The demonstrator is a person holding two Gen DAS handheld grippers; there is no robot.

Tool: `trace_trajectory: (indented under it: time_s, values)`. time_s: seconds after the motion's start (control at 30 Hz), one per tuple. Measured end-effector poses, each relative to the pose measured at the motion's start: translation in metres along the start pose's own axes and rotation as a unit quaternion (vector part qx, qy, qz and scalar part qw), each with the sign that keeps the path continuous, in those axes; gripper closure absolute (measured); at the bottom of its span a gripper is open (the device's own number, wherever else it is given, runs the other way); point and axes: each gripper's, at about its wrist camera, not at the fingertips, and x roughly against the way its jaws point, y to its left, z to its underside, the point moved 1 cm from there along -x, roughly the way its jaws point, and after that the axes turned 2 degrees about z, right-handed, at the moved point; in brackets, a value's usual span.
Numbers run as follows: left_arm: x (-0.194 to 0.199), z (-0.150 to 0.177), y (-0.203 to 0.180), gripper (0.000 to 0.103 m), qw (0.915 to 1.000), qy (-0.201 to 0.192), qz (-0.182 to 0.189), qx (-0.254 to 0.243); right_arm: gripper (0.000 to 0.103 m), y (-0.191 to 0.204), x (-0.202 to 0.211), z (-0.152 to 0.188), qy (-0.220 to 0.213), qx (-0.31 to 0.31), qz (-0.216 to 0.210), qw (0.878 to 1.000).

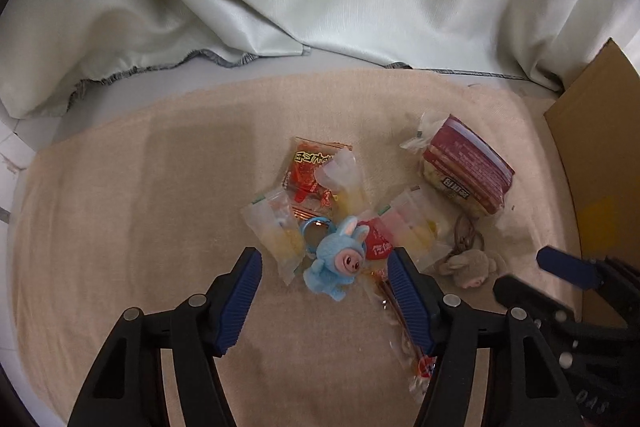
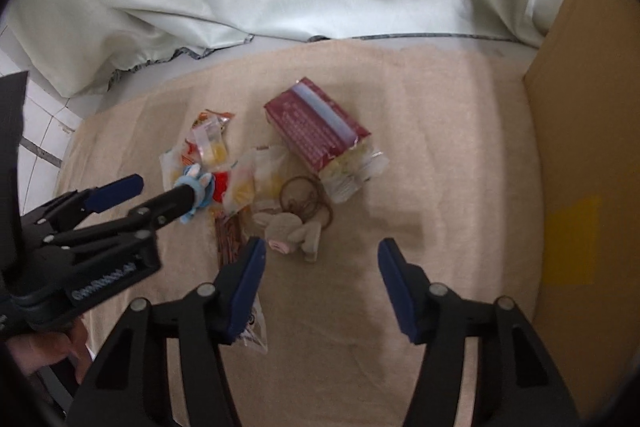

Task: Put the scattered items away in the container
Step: 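Grasp the blue plush toy with left tool while right tool grasps grey plush keychain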

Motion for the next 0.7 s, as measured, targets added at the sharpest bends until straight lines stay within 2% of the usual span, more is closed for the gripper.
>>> trace_trajectory:
  time_s: [0.17, 0.4, 0.43, 0.7]
  values:
    - [-0.015, -0.001, 0.001, 0.040, 0.9999, 0.012, -0.004, -0.001, 0.040, 0.005, -0.007, 0.001, 0.006, 0.003, -0.001, 1.000]
    - [-0.021, 0.003, -0.001, 0.059, 0.9998, 0.010, -0.011, -0.011, 0.040, 0.007, -0.015, 0.000, 0.014, -0.003, -0.001, 1.000]
    - [-0.020, 0.004, 0.000, 0.065, 0.9999, 0.009, -0.009, -0.010, 0.040, 0.007, -0.016, 0.000, 0.016, -0.005, -0.002, 1.000]
    - [0.004, 0.006, 0.014, 0.066, 0.9997, -0.003, 0.019, 0.014, 0.040, 0.011, -0.025, -0.004, 0.026, -0.015, -0.011, 0.999]
